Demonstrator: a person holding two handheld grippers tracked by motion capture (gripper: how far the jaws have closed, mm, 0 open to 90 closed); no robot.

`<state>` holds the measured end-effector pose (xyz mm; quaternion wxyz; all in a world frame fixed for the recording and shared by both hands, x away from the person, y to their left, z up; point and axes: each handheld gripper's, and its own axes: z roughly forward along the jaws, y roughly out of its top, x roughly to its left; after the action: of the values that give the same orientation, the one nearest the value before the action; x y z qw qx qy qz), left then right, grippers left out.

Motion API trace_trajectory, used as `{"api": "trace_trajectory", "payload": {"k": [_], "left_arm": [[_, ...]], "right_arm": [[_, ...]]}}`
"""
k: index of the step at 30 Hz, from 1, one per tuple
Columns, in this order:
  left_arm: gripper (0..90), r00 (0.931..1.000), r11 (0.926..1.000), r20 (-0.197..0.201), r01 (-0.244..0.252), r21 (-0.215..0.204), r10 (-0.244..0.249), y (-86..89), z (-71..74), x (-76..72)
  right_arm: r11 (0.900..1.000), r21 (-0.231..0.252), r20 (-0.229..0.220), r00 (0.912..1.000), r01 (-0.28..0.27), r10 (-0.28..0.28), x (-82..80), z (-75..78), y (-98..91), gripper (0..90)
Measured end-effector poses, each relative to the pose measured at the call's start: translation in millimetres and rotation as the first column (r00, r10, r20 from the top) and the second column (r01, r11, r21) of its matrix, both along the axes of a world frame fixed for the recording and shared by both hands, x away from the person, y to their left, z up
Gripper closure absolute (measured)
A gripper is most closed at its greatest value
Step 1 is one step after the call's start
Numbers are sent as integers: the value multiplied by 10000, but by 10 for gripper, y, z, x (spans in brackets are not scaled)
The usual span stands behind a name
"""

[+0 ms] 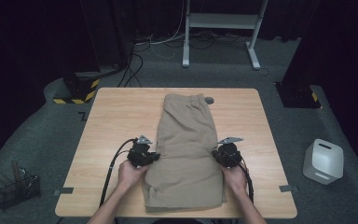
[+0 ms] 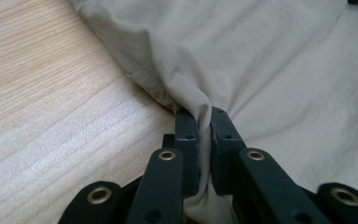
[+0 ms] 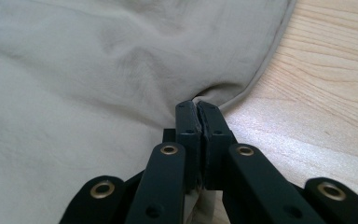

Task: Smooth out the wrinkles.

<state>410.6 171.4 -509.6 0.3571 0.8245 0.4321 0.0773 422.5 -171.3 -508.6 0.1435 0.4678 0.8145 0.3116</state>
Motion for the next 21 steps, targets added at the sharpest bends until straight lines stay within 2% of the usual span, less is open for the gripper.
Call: {"api": "trace_trajectory", "payload": {"k": [6, 11, 17, 21], "left_arm": [[844, 9999, 9992, 24, -108, -393, 109, 53, 29, -37], [845, 9997, 9980, 225, -89, -621, 103, 72, 87, -54], [845, 9992, 9950, 379, -70, -994, 108, 104, 180, -55], [844, 9985, 9945, 551, -7, -1051, 65, 118, 241, -59]], "right_arm": [[9993, 358, 42, 9999, -141, 140, -8, 24, -38, 878], [9972, 729, 90, 9999, -143, 137, -22, 58, -86, 878], [9939, 1077, 475, 9987, -257, 206, -48, 126, -130, 877], [9909, 1282, 641, 9974, -405, 325, -65, 222, -160, 877]]}}
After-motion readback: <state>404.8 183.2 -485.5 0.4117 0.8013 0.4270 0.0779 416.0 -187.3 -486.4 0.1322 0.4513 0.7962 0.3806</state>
